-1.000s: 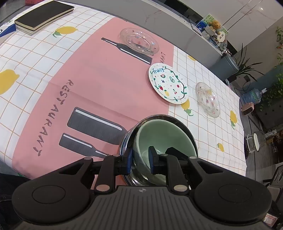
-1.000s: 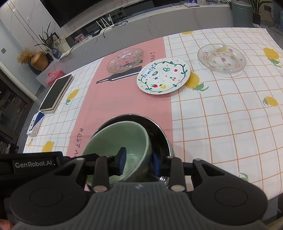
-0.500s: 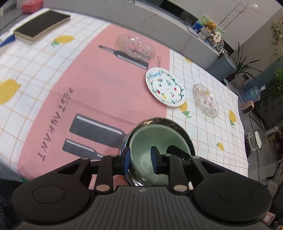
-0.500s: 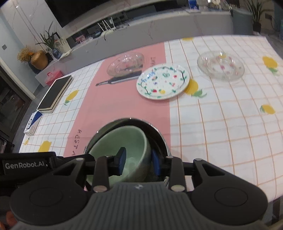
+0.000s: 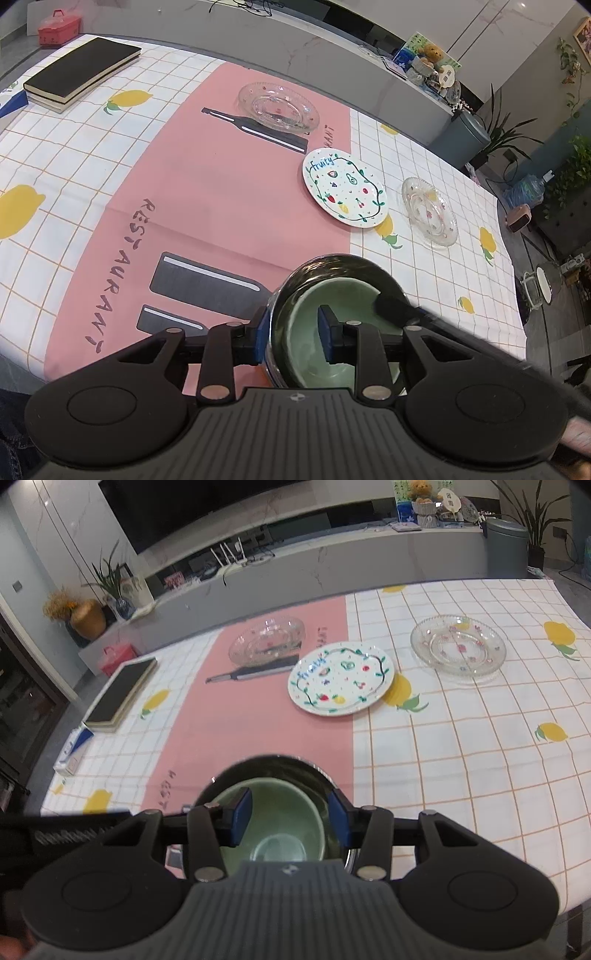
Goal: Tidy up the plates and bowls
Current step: 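Lower the green bowl into the nested steel bowls with both tools, then open both tools and lift them away from the bowls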
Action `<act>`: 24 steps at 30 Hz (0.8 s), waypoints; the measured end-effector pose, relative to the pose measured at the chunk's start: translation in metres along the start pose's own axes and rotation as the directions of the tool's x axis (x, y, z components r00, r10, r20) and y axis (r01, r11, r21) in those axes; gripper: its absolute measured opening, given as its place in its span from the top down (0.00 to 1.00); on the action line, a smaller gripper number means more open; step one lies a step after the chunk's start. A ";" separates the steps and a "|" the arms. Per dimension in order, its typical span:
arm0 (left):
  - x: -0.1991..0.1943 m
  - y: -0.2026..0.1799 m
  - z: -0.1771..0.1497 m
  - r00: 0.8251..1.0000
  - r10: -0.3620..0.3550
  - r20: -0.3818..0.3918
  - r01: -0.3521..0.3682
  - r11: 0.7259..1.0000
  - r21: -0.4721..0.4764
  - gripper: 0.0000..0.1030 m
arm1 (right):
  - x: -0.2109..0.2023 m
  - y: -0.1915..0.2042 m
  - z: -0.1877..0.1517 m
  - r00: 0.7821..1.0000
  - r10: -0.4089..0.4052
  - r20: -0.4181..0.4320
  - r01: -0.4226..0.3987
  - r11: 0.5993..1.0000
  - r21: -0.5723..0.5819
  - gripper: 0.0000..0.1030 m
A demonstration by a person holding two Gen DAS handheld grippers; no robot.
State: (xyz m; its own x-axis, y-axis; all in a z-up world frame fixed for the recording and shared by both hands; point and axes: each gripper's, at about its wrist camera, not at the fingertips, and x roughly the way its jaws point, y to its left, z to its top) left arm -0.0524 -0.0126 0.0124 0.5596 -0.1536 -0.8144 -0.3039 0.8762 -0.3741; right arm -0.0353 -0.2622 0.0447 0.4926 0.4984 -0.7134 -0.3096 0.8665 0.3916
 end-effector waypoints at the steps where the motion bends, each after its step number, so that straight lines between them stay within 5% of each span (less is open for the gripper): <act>1: 0.001 0.001 -0.001 1.000 -0.007 0.000 0.007 1.000 0.003 0.62 | -0.003 -0.002 0.002 1.000 -0.007 0.011 0.007 1.000 0.007 0.46; 6: 0.010 0.001 -0.005 0.999 -0.029 -0.025 0.030 0.999 0.025 0.56 | 0.004 -0.012 0.004 0.998 -0.054 -0.020 0.054 0.998 0.022 0.33; 24: 0.011 0.007 0.046 0.999 -0.038 0.007 0.037 0.989 0.143 0.56 | 0.012 -0.020 0.046 1.000 0.002 -0.029 0.000 0.998 0.057 0.33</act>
State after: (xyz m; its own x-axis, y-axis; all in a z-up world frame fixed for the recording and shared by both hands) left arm -0.0125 0.0129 0.0212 0.5765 -0.1836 -0.7962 -0.1700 0.9261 -0.3367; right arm 0.0140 -0.2721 0.0553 0.4684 0.4987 -0.7293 -0.2623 0.8667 0.4242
